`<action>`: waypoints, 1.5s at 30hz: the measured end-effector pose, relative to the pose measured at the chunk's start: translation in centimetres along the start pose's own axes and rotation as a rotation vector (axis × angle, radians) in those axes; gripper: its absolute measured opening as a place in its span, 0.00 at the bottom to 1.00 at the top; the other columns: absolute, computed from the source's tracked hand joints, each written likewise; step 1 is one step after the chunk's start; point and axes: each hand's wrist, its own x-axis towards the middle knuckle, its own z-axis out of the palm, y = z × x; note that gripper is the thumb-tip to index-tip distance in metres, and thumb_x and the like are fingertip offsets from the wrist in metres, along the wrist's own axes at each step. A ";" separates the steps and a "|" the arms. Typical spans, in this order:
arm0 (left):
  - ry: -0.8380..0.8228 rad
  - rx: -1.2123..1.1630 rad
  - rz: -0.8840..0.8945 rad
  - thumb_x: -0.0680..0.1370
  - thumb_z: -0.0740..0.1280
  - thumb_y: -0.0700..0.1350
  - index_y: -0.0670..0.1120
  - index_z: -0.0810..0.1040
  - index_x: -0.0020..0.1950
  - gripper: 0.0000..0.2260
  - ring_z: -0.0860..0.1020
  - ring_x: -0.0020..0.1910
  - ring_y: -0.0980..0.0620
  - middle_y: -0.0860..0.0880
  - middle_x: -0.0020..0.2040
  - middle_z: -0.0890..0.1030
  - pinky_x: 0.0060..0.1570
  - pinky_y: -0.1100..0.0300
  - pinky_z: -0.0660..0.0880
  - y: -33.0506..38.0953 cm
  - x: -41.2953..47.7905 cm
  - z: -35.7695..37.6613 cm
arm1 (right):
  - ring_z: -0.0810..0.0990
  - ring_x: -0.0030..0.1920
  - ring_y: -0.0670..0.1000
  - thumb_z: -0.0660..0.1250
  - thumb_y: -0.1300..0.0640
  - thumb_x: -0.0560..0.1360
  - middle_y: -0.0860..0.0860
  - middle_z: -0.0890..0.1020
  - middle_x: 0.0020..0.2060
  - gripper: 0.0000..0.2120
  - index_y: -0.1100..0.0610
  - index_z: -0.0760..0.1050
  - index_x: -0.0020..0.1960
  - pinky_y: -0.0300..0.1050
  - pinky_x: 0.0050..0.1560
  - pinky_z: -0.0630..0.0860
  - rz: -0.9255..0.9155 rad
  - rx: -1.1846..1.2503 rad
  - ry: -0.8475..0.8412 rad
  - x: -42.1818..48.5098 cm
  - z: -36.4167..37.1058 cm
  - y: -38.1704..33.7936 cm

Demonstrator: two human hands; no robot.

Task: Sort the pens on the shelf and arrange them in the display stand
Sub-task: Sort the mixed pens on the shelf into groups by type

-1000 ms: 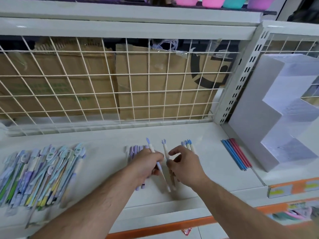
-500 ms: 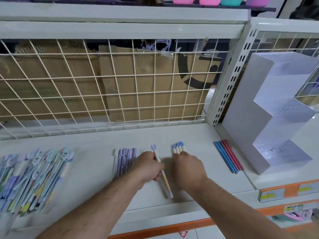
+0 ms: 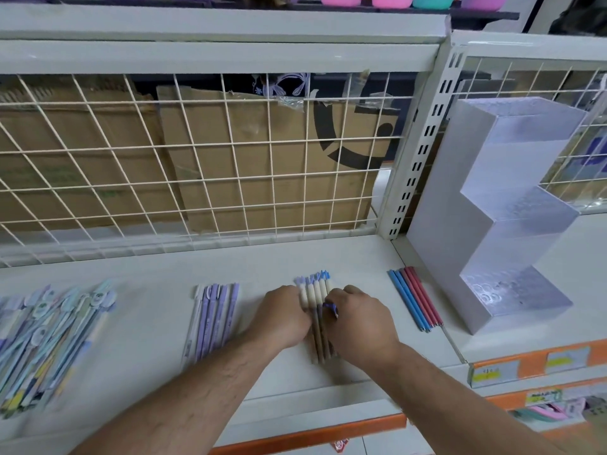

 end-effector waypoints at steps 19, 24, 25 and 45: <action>0.134 -0.037 -0.033 0.76 0.70 0.48 0.47 0.82 0.48 0.06 0.77 0.35 0.55 0.52 0.39 0.81 0.27 0.66 0.66 1.8 -0.5 2.0 | 0.80 0.43 0.52 0.58 0.52 0.81 0.48 0.79 0.48 0.12 0.52 0.78 0.58 0.48 0.45 0.79 -0.069 0.052 0.000 -0.8 -0.3 3.1; 0.132 -0.065 -0.042 0.76 0.70 0.49 0.45 0.81 0.45 0.07 0.75 0.32 0.55 0.53 0.36 0.79 0.28 0.64 0.67 2.2 -1.0 1.8 | 0.79 0.41 0.52 0.62 0.53 0.78 0.48 0.78 0.47 0.09 0.52 0.78 0.56 0.47 0.42 0.78 -0.094 0.043 -0.014 -0.8 -0.2 3.2; 0.130 -0.053 -0.041 0.76 0.70 0.50 0.46 0.79 0.44 0.07 0.75 0.33 0.56 0.53 0.38 0.79 0.29 0.64 0.68 2.1 -1.2 1.6 | 0.79 0.41 0.52 0.62 0.53 0.78 0.48 0.77 0.46 0.09 0.52 0.78 0.54 0.46 0.39 0.76 -0.106 0.043 -0.012 -0.9 -0.2 3.0; 0.286 0.401 -0.019 0.79 0.61 0.55 0.48 0.75 0.62 0.16 0.75 0.59 0.46 0.47 0.58 0.77 0.55 0.53 0.74 -13.2 -7.3 -10.9 | 0.77 0.35 0.59 0.64 0.56 0.63 0.53 0.78 0.34 0.06 0.56 0.78 0.36 0.46 0.30 0.72 -0.323 0.070 0.055 0.3 4.9 -15.4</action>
